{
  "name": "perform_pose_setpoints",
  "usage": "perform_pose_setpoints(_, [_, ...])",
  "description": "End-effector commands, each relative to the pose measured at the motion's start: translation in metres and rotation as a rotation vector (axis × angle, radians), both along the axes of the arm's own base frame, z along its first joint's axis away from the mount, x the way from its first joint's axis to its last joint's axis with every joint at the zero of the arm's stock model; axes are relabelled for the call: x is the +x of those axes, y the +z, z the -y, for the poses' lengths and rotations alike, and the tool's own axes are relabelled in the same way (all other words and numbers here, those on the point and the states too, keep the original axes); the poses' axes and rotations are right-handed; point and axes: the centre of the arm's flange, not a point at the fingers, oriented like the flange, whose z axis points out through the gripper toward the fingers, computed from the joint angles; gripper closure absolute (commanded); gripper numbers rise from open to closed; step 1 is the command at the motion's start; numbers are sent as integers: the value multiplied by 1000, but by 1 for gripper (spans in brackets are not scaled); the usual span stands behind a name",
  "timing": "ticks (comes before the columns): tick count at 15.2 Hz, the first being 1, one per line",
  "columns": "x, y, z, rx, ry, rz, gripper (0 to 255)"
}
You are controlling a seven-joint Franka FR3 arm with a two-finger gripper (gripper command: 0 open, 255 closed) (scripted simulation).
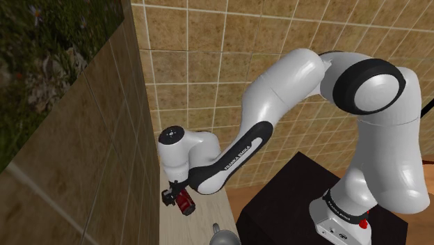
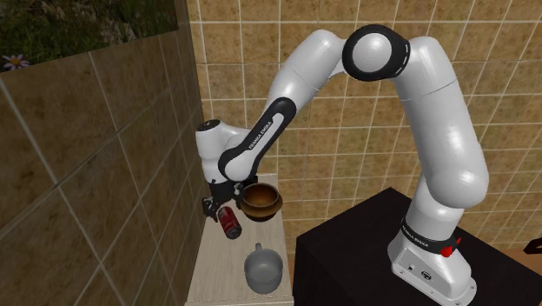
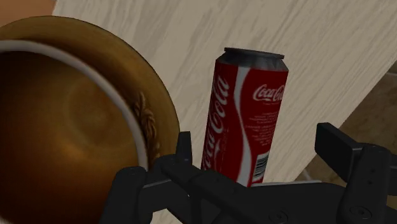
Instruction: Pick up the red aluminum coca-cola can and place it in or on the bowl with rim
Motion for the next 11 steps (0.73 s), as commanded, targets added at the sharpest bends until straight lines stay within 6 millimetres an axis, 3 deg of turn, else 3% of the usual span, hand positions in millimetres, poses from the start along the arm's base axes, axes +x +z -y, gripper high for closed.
perform_pose_setpoints(1, [0, -14, -5, -35, 22, 14, 0])
perform_pose_setpoints(7, [0, -48, -2, -35, 22, 14, 0])
perform_pose_setpoints(11, [0, -48, -2, -35, 22, 14, 0])
